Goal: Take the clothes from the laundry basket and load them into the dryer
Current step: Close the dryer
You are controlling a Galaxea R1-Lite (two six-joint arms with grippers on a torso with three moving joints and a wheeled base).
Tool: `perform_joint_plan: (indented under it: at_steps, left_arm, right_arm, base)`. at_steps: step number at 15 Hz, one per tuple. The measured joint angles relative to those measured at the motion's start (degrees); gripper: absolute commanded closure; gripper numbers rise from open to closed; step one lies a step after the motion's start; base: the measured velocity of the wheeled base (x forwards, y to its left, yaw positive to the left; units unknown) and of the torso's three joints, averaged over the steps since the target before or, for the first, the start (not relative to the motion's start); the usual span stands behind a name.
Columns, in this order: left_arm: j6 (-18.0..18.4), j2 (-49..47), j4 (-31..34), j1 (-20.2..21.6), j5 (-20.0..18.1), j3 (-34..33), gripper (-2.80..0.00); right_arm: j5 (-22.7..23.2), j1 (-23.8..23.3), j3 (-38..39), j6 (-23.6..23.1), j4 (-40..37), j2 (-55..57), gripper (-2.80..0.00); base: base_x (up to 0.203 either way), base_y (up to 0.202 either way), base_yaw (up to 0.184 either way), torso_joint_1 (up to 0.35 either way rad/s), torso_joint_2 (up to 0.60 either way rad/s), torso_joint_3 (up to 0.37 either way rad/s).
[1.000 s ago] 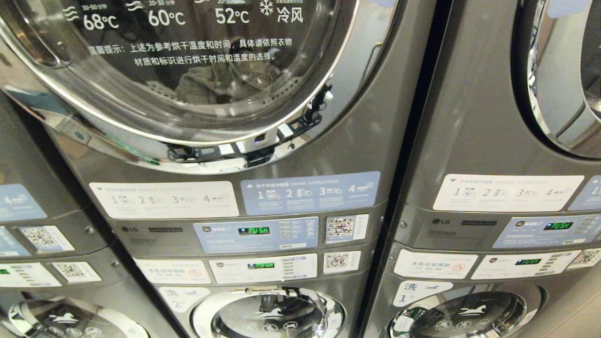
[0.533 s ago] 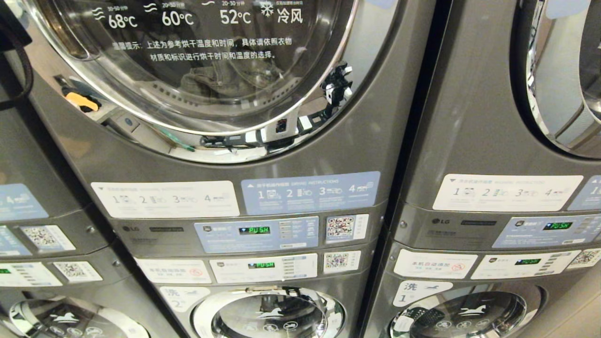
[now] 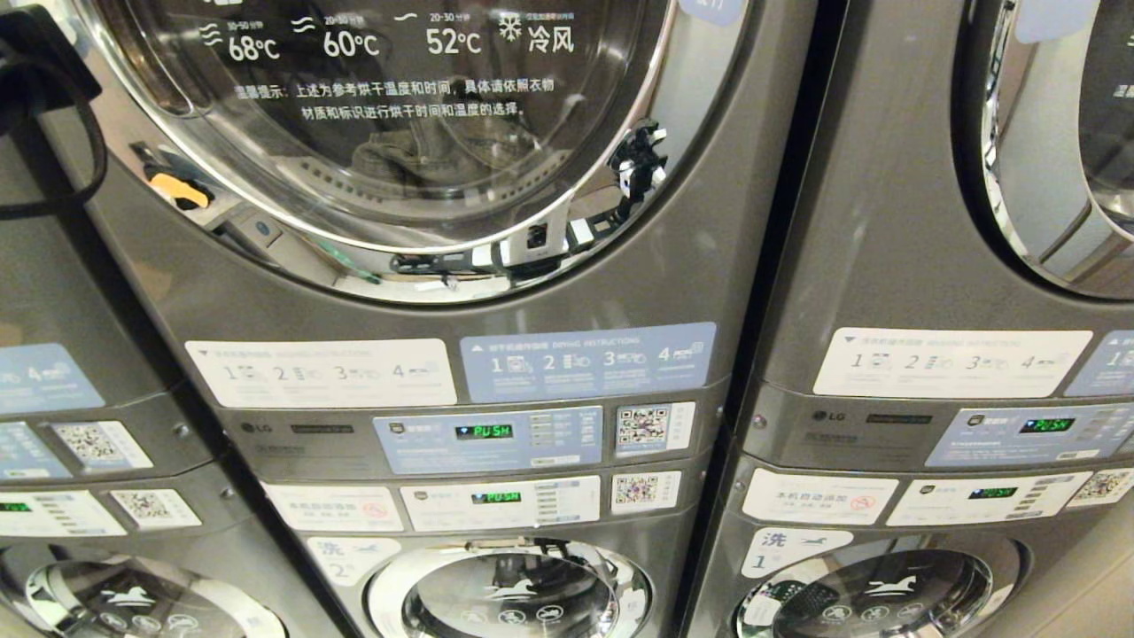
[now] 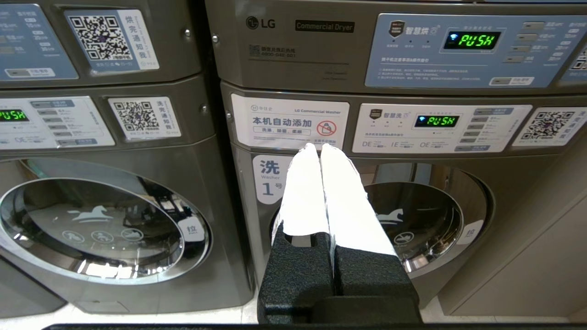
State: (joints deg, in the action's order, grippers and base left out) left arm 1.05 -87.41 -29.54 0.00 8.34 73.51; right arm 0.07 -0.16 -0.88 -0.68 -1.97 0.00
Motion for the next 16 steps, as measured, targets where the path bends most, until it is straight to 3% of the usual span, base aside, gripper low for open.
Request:
perform_joint_plan:
  at_steps: [5,10,13,16]
  left_arm:
    - [0.76,1.65,1.34,-0.11,0.16,0.80,0.00]
    - [5.05,14.45,6.62,-0.40,-1.14,-3.51,0.00]
    - [7.07,26.21,11.95,-0.62,-3.24,-14.32,0.00]
    - [6.86,38.93,18.19,-0.66,-3.85,-32.20,0.00]
  right_arm:
    - [0.00,-0.02,0.00,0.01,-0.02,0.00,0.00]
    - [0.00,-0.05,-0.09,-0.01,-0.15,0.00,0.00]
    - [0.00,-0.02,-0.09,0.08,-0.06,0.00,0.00]
    - [0.00,-0.02,-0.09,0.05,-0.04,0.00,0.00]
  base:
    - [0.000,0.000,0.000,0.000,0.00,0.000]
    - [0.000,0.000,0.000,0.005,0.00,-0.001]
    - [0.000,0.000,0.000,-0.011,0.01,0.010]
    - [0.000,0.000,0.000,0.000,0.00,0.000]
